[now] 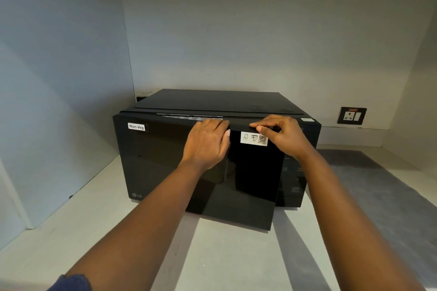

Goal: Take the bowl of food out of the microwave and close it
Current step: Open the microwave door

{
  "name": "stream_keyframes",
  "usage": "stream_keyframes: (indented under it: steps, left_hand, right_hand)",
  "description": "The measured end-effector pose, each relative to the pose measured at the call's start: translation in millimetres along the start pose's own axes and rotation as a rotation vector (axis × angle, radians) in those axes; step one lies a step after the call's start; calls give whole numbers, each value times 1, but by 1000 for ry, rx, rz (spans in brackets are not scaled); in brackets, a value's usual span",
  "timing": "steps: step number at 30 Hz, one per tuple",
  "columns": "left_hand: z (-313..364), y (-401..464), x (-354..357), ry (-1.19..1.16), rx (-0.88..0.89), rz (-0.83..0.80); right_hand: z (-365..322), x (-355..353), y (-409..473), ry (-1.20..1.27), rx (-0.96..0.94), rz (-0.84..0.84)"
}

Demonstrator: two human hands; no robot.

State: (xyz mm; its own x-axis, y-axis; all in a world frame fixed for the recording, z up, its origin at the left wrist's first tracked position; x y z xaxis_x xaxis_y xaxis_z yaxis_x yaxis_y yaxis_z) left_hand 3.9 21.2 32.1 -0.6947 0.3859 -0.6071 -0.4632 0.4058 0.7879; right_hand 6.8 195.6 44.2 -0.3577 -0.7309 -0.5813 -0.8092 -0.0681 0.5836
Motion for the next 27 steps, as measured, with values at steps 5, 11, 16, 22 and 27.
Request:
stream_keyframes:
  steps: [5,11,16,22,27]
  left_hand:
    - [-3,6,-10,-28,-161,-31]
    - [-30,10,-8,-91,-457,-397]
    - [-45,7,-22,-36,-601,-757]
    - [-64,-6,-43,148,-684,-862]
    - [-78,-14,-57,256,-658,-950]
  right_hand:
    - [-10,-5,1,34,44,-221]
    - [-41,1,-12,139,41,-556]
    - [-66,18,-19,199,-37,-709]
    - [-95,44,-30,300,-139,-766]
    - [-126,69,-41,377,-274,-694]
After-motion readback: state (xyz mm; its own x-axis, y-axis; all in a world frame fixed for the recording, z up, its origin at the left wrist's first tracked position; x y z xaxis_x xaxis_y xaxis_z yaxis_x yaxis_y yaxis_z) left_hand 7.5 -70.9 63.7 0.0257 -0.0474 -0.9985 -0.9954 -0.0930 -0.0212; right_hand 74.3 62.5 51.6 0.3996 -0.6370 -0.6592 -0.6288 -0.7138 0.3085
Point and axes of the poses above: each hand's wrist, its own y-axis towards the middle knuckle, its own x-axis out of the palm, z = x × y, the point moved 5 cm from there along y, towards the middle knuckle, and after that the axes turned 2 degrees about z, right-handed, at the moved point
